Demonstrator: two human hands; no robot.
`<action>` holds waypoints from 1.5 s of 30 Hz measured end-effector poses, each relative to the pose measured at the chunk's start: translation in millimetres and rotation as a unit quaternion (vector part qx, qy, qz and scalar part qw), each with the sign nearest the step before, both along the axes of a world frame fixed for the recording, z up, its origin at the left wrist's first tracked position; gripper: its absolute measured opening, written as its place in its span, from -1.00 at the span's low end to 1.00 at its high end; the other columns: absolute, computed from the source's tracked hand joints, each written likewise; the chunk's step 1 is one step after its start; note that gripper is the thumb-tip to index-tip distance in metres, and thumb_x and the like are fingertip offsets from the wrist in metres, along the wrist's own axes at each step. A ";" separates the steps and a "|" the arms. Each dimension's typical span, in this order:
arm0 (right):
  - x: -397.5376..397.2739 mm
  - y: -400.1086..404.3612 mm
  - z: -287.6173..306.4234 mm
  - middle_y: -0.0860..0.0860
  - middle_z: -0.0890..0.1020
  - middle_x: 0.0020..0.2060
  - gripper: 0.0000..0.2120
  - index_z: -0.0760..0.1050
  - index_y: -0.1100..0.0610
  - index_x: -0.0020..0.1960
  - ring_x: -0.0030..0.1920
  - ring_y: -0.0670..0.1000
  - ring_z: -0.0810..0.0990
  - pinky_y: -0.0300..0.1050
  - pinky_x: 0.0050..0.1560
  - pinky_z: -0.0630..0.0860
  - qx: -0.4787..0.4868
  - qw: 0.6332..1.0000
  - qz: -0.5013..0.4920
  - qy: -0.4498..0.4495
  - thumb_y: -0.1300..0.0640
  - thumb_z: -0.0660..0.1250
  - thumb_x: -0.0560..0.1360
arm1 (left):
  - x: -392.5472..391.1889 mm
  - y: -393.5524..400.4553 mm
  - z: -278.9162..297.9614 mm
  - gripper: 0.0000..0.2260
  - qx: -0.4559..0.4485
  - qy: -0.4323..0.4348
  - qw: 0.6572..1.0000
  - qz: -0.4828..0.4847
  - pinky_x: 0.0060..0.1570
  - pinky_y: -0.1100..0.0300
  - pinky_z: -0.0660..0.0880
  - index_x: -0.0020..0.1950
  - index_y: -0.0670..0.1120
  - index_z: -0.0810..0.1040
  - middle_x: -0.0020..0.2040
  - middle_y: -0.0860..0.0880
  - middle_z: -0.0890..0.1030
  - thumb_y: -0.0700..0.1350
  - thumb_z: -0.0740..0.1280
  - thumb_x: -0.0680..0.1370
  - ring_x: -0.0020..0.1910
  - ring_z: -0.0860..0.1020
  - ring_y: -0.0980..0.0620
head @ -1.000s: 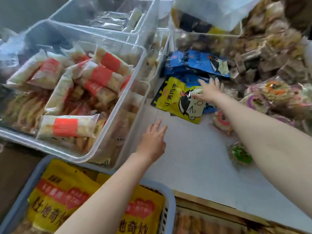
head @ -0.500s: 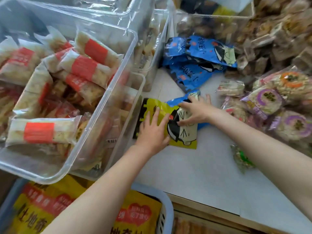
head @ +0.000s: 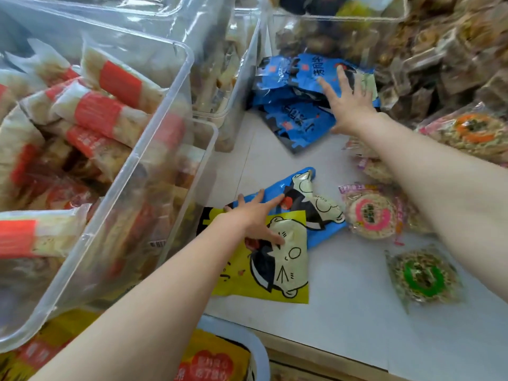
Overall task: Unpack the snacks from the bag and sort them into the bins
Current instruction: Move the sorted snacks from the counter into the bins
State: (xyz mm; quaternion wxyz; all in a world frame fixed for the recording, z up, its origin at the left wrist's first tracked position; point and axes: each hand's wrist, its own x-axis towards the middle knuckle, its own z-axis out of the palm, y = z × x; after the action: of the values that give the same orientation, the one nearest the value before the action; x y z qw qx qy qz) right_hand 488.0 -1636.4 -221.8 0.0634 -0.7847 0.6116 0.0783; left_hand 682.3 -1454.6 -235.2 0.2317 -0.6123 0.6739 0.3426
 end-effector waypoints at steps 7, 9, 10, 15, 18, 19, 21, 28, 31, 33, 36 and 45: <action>8.3 -26.0 -35.3 0.10 -0.24 0.52 -0.07 -0.38 -0.03 0.50 0.49 0.33 -0.16 0.32 0.42 -0.12 -0.019 0.998 0.028 0.060 0.11 0.33 0.51 | 6.7 -11.9 -12.2 0.00 0.007 0.015 1.000 -0.014 0.43 -0.23 0.09 0.50 0.21 -0.25 0.55 0.01 -0.22 0.26 0.43 0.35 0.50 -0.12 -0.29; 15.9 -29.7 -45.0 0.10 -0.17 0.53 -0.17 -0.31 0.04 0.53 0.48 0.34 -0.12 0.33 0.41 -0.11 -0.061 0.996 0.049 0.045 0.07 0.25 0.55 | 5.9 -15.2 -10.2 0.01 0.011 0.005 1.000 -0.022 0.43 -0.22 0.09 0.51 0.19 -0.25 0.55 0.01 -0.20 0.25 0.44 0.35 0.50 -0.11 -0.31; 21.0 -31.6 -47.7 0.10 -0.14 0.53 -0.21 -0.29 0.06 0.53 0.48 0.33 -0.11 0.33 0.41 -0.10 -0.075 0.995 0.054 0.038 0.07 0.23 0.56 | 5.5 -17.0 -8.3 0.01 0.010 0.001 1.000 -0.026 0.42 -0.23 0.13 0.52 0.19 -0.24 0.55 0.01 -0.19 0.25 0.44 0.35 0.50 -0.08 -0.30; 44.8 -40.0 -50.4 0.08 -0.07 0.54 -0.23 -0.22 0.11 0.54 0.49 0.30 -0.05 0.32 0.41 -0.04 -0.091 0.995 0.028 0.013 0.21 0.23 0.54 | 6.0 -20.9 -6.0 0.00 0.001 -0.008 0.999 -0.035 0.37 -0.14 0.29 0.52 0.20 -0.18 0.56 0.02 -0.13 0.24 0.46 0.34 0.47 0.16 -0.23; 51.7 -42.4 -45.9 0.13 0.12 0.50 -0.30 -0.01 0.15 0.53 0.45 0.31 0.09 0.35 0.37 0.05 -0.123 0.992 0.028 0.017 0.26 0.27 0.50 | 4.8 -21.3 -5.7 0.00 0.010 -0.009 0.999 -0.031 0.37 -0.16 0.27 0.52 0.20 -0.19 0.56 0.02 -0.15 0.25 0.45 0.34 0.48 0.12 -0.25; 53.0 -43.3 -44.0 0.17 0.21 0.46 -0.37 0.09 0.18 0.50 0.42 0.31 0.14 0.35 0.35 0.08 -0.145 0.989 0.031 0.012 0.30 0.26 0.49 | 4.7 -21.5 -5.1 -0.01 0.009 -0.010 0.999 -0.030 0.39 -0.15 0.25 0.52 0.20 -0.19 0.56 0.02 -0.16 0.25 0.45 0.34 0.49 0.11 -0.25; 55.5 -44.3 -41.0 0.24 0.42 0.31 -0.55 0.32 0.27 0.36 0.36 0.31 0.24 0.36 0.33 0.11 -0.196 0.980 0.036 0.002 0.38 0.21 0.48 | 4.8 -21.4 -2.6 -0.03 0.003 -0.013 0.999 -0.037 0.43 -0.08 0.20 0.53 0.19 -0.19 0.56 0.00 -0.16 0.26 0.43 0.36 0.48 0.14 -0.23; 50.9 -29.4 -33.3 0.26 0.63 -0.06 -0.72 0.57 0.34 0.06 0.11 0.25 0.46 0.20 0.25 0.25 -0.248 0.966 0.070 -0.023 0.45 0.17 0.44 | -0.3 -13.2 0.8 -0.04 0.005 -0.023 0.999 -0.044 0.45 -0.04 0.05 0.53 0.15 -0.23 0.55 -0.04 -0.21 0.26 0.39 0.40 0.49 0.10 -0.23; 40.1 -13.3 -35.9 0.16 0.68 -0.19 -0.78 0.64 0.26 -0.07 -0.07 0.21 0.55 0.14 0.09 0.41 -0.312 0.943 0.102 -0.054 0.40 0.26 0.38 | -0.5 -14.2 -0.2 -0.04 0.000 -0.024 0.999 -0.037 0.45 -0.04 0.05 0.52 0.16 -0.23 0.55 -0.04 -0.21 0.27 0.39 0.39 0.49 0.08 -0.24; 31.4 -0.6 -30.9 0.08 0.67 -0.34 -0.83 0.66 0.20 -0.21 -0.26 0.15 0.58 0.03 -0.10 0.51 -0.332 0.928 0.146 -0.083 0.32 0.29 0.31 | -1.1 -15.0 -0.9 -0.04 0.002 -0.029 0.999 -0.033 0.44 -0.03 0.10 0.53 0.16 -0.23 0.55 -0.02 -0.20 0.27 0.39 0.39 0.49 0.10 -0.24; 15.4 23.4 -19.3 0.00 0.66 -0.40 -0.87 0.66 0.13 -0.28 -0.37 0.08 0.58 -0.15 -0.29 0.52 -0.341 0.908 0.225 -0.096 0.27 0.38 0.24 | 0.1 -19.1 0.9 -0.03 0.001 -0.025 1.000 -0.015 0.43 -0.02 0.21 0.53 0.19 -0.19 0.56 0.00 -0.17 0.28 0.41 0.36 0.47 0.18 -0.21; -23.0 147.3 12.0 0.01 0.68 -0.25 -0.75 0.64 0.18 -0.17 -0.29 0.09 0.58 -0.15 -0.30 0.48 -0.334 0.870 0.329 -0.150 0.35 0.20 0.38 | 12.4 11.6 13.3 -0.62 -0.137 0.226 0.902 0.340 0.01 0.18 0.40 0.34 -0.18 0.45 0.25 -0.23 0.53 0.02 0.12 0.64 0.12 0.51 -0.07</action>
State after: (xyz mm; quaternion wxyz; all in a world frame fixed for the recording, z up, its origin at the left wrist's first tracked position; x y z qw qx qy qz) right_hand 465.0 -1489.1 -209.8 -0.1406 -0.9173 0.2906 -0.2331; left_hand 694.7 -1443.1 -221.9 -0.1434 -0.7360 0.4990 0.4344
